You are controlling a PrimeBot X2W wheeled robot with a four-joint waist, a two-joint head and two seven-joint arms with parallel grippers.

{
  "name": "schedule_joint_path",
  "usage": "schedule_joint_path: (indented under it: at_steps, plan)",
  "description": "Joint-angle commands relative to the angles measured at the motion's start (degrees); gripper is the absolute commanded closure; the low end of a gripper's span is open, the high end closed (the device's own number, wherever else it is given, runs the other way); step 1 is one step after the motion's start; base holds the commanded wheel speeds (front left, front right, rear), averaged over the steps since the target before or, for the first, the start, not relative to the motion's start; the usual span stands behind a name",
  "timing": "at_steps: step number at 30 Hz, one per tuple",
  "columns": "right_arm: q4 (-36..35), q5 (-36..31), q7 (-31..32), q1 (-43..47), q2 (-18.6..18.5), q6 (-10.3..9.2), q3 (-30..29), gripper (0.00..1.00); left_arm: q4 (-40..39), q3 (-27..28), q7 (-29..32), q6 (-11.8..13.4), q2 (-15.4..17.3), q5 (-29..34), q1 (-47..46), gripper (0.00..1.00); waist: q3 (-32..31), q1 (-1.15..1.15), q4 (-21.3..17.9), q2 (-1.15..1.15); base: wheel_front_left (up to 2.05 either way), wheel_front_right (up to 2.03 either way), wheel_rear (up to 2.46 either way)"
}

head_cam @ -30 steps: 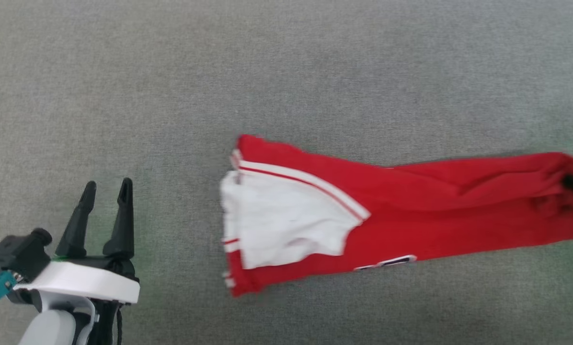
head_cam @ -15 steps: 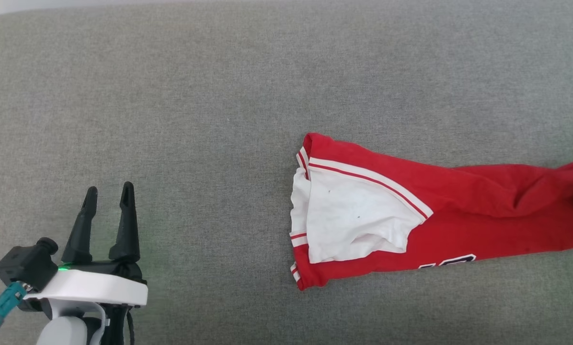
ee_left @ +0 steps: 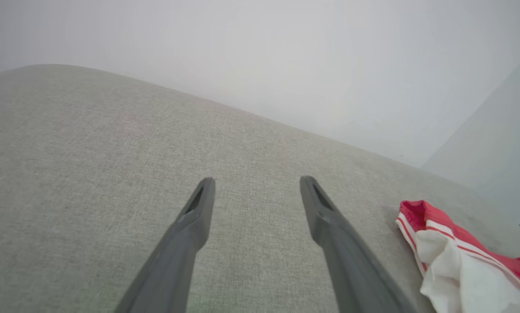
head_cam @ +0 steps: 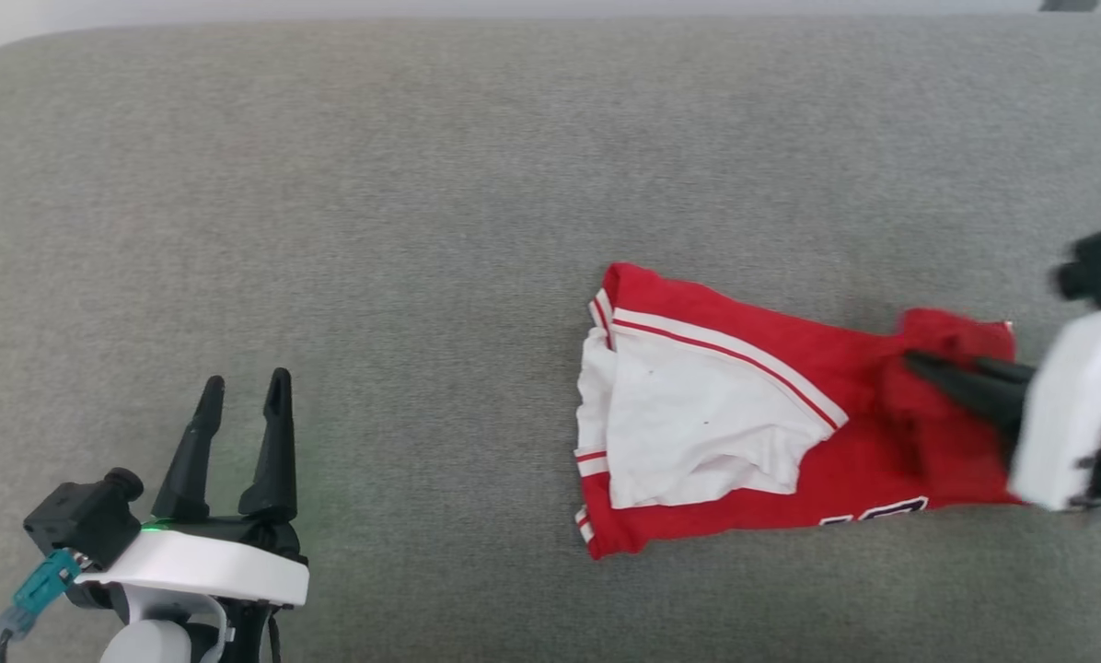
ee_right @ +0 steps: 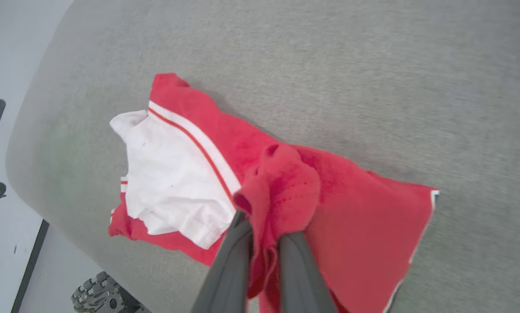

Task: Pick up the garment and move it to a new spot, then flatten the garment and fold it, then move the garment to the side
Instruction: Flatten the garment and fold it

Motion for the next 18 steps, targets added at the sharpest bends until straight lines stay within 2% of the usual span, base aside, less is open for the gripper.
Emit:
schedule_joint_path:
  at_steps: [1,10,16,17,18]
  plan:
    - [-0.9,-0.3,0.2,-1.0,1.2,0.0,2.0,1.0,0.0,-0.3,-0.3,-0.2,0.1,-0.5,-0.2,0.0,-0.2,0.0,0.9,0.0,0.0,0.0,0.0]
    - [2.3,-1.8,-1.7,-6.1,5.8,0.0,12.5,1.0,0.5,-2.2,-0.3,-0.2,-0.9,-1.3,-1.5,0.0,-0.4,0.0,5.8,0.0,0.0,0.0,0.0]
    - [6.5,-3.3,-4.7,-9.2,7.0,0.0,17.7,1.0,0.6,-2.5,-0.3,-0.2,-1.3,-1.7,-1.3,0.0,-1.0,0.0,7.4,0.0,0.0,0.0,0.0]
    - [7.0,-3.3,-5.6,-9.6,7.2,0.0,18.3,0.8,0.6,-2.5,-0.3,-0.2,-1.4,-1.7,-1.1,0.0,-1.1,0.0,7.5,0.0,0.0,0.0,0.0]
    - [7.4,-3.1,-6.0,-9.7,7.3,0.0,19.2,0.0,0.6,-2.5,-0.3,-0.2,-1.3,-1.9,-0.8,0.0,-1.3,0.0,7.4,0.0,0.0,0.0,0.0]
